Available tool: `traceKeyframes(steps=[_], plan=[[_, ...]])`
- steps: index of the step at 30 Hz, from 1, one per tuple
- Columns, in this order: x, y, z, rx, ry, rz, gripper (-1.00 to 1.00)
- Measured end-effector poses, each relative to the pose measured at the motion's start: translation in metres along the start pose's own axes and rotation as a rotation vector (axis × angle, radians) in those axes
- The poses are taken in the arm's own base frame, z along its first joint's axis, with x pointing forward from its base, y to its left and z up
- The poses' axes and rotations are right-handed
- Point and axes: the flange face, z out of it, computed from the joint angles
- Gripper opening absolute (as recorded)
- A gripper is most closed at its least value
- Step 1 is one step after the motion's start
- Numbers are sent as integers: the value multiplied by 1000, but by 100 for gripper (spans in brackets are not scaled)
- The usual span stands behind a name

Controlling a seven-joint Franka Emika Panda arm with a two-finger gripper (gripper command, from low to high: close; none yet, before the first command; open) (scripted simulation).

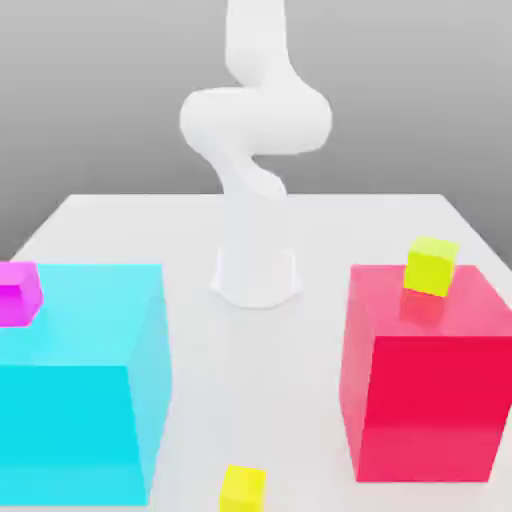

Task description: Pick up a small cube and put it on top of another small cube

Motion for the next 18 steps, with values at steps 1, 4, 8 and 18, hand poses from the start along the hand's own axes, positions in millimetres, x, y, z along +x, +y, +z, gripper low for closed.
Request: traceKeyframes(steps=[1,4,8,18], plan=[[0,0,21,-24,-17,6,0],[-3,5,80,-90,-66,21,0],[-14,19,154,-176,-132,42,0],[-71,88,321,-383,-300,98,0]])
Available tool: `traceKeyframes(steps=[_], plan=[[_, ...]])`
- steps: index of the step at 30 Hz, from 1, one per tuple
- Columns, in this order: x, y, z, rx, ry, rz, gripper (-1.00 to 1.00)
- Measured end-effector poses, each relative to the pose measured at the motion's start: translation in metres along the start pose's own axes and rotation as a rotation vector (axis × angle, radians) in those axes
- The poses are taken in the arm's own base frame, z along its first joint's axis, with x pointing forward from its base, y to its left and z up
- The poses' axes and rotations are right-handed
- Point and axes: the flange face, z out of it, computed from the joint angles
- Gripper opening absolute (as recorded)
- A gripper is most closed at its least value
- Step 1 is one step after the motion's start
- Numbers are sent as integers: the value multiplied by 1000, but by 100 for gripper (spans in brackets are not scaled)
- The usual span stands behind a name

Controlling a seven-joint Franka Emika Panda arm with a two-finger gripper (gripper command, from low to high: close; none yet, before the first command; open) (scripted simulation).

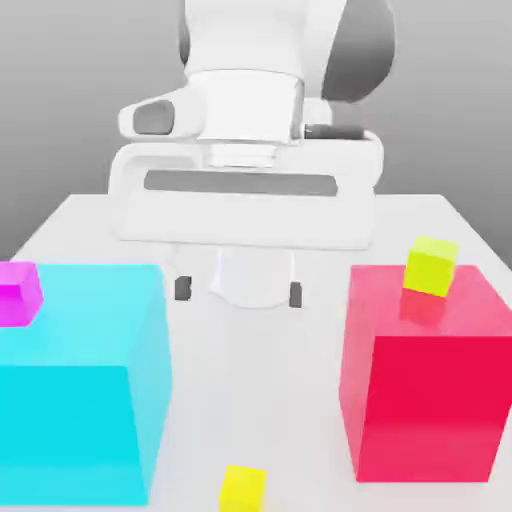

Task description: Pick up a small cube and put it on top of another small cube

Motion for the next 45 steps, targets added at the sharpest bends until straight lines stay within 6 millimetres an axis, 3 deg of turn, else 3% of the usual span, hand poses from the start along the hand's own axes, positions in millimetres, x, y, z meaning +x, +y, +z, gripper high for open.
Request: traceKeyframes(steps=[8,13,14,20,22,26,29,34,38,41,45], plan=[[-32,39,141,-159,-142,44,0],[-47,56,209,-183,-166,52,0],[-50,58,219,-183,-166,52,-100],[-51,59,225,-183,-166,52,-100],[-48,57,213,-183,-166,52,-100],[-43,46,169,-187,-166,42,-100],[-59,15,145,-217,-152,-65,-100],[-101,-40,82,-259,-113,-293,-100],[-154,-76,20,-282,-74,-492,-100],[-176,-78,-25,-270,-87,-589,-100],[-205,-65,-75,-215,-145,-711,-100]])
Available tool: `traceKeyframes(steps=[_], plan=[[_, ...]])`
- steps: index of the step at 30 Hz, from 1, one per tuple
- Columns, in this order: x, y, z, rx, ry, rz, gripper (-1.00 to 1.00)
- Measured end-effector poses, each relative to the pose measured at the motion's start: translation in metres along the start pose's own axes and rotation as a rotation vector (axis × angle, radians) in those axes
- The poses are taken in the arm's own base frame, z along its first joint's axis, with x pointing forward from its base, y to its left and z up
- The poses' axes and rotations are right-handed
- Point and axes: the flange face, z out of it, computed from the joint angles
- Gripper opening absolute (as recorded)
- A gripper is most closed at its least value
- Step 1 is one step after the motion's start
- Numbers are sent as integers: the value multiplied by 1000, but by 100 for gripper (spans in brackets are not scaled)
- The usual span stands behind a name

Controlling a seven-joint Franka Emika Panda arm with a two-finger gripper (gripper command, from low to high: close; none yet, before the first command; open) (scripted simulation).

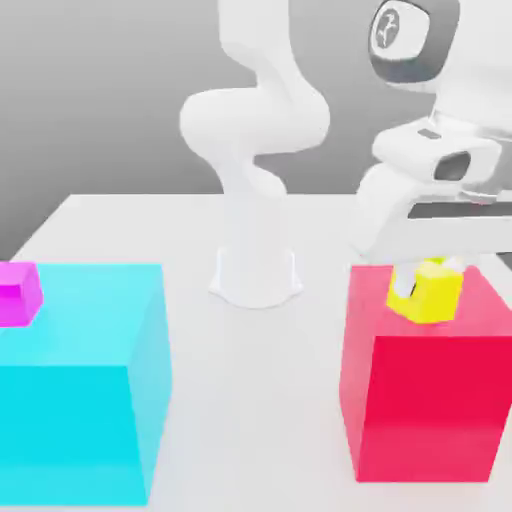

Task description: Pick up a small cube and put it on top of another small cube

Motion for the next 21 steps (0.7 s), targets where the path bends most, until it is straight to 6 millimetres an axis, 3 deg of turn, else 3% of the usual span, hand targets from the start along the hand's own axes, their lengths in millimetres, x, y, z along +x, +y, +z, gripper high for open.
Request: traceKeyframes(steps=[6,8,10,11,17,19,21], plan=[[-67,3,-50,98,-24,-212,-100],[-74,4,-38,123,-28,-232,-100],[-76,2,-13,129,-29,-237,-100],[-77,1,2,130,-29,-238,100],[-78,0,9,128,-27,-238,100],[-77,1,-5,128,-26,-239,100],[-76,5,-31,127,-25,-239,100]])
